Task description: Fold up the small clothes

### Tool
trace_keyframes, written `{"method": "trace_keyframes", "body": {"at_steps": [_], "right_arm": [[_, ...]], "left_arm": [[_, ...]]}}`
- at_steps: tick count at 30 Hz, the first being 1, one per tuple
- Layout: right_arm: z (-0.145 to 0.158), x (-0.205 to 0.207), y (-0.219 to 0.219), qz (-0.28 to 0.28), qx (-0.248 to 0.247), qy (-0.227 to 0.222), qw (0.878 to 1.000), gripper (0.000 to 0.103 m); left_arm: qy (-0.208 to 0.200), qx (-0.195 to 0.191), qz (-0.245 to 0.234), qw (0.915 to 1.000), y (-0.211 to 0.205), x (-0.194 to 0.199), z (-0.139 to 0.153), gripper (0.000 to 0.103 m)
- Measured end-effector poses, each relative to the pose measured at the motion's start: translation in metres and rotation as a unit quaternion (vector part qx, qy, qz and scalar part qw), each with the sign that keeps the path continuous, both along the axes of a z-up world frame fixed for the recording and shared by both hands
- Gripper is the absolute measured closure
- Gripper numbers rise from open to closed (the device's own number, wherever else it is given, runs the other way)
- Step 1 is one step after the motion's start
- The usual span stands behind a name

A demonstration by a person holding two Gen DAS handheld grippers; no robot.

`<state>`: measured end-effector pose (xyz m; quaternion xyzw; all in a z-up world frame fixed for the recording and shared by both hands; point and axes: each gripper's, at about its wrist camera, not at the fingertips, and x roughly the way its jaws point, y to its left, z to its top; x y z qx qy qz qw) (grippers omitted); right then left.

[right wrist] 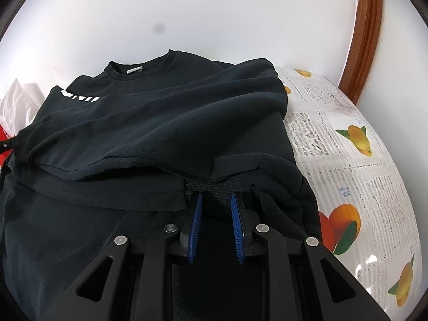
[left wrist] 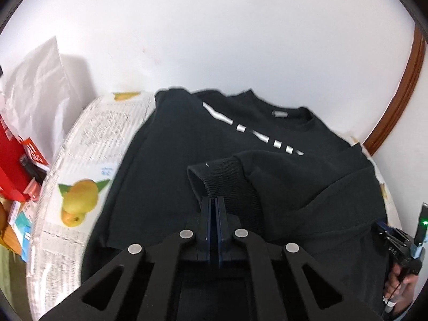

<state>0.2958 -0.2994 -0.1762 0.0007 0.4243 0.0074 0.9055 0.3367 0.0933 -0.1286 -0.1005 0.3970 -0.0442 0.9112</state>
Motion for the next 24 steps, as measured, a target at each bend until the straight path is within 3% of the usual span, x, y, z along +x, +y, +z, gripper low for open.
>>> {"method": "trace_keyframes", "body": {"at_steps": [6, 10, 13, 17, 18, 23, 24], "right_arm": [[0.000, 0.001, -0.003, -0.002, 0.004, -0.002, 1.000, 0.082], [0.000, 0.001, -0.004, -0.003, 0.006, 0.000, 1.000, 0.082], [0.000, 0.001, -0.001, -0.003, -0.001, -0.002, 1.000, 0.082], [0.000, 0.000, -0.001, -0.003, 0.000, -0.004, 1.000, 0.082], [0.000, 0.000, -0.001, -0.003, 0.000, -0.005, 1.000, 0.082], [-0.001, -0.001, 0.001, -0.004, -0.005, -0.007, 1.000, 0.082], [-0.001, -0.001, 0.001, -0.004, -0.006, -0.008, 1.000, 0.082]], "left_arm": [[0.001, -0.002, -0.011, 0.9999, 0.001, -0.005, -0.004, 0.099], [0.033, -0.036, -0.006, 0.9988, 0.007, 0.001, -0.020, 0.098], [0.047, -0.028, -0.004, 0.9985, 0.004, 0.011, -0.034, 0.096], [0.059, -0.037, -0.012, 0.9975, 0.000, 0.020, -0.045, 0.074], [0.059, -0.032, -0.013, 0.9977, -0.002, 0.021, -0.045, 0.072], [0.056, 0.017, -0.014, 0.9982, -0.017, 0.023, -0.045, 0.072], [0.056, 0.022, -0.012, 0.9981, -0.018, 0.024, -0.044, 0.083]]}}
